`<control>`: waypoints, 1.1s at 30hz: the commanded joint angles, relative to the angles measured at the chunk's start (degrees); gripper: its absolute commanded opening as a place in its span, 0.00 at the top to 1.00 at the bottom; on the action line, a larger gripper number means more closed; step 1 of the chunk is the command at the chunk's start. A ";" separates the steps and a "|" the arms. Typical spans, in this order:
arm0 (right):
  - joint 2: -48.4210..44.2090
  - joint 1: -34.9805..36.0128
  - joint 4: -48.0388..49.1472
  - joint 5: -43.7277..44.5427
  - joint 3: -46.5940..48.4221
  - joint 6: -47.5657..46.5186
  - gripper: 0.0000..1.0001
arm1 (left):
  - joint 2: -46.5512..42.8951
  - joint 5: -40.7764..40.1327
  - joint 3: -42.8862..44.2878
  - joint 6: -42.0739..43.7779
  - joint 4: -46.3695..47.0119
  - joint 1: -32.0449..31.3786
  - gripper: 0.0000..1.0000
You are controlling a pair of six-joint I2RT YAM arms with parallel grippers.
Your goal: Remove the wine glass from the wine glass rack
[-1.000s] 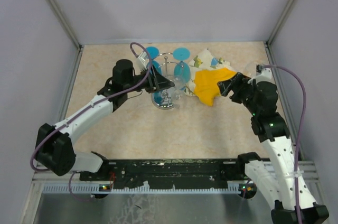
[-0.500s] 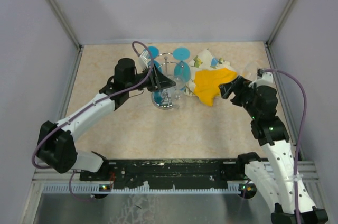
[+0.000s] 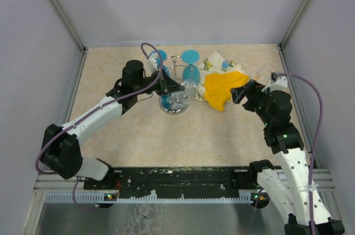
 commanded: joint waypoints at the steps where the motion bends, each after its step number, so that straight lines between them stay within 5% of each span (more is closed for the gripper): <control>1: -0.91 0.32 3.13 0.04 -0.19 -0.26 0.19 | -1.59 -1.41 1.84 2.35 1.03 -0.07 1.00; 33: -0.21 0.33 5.47 -1.64 -2.15 0.99 0.17 | -3.67 5.47 -1.57 -4.31 3.71 -0.66 1.00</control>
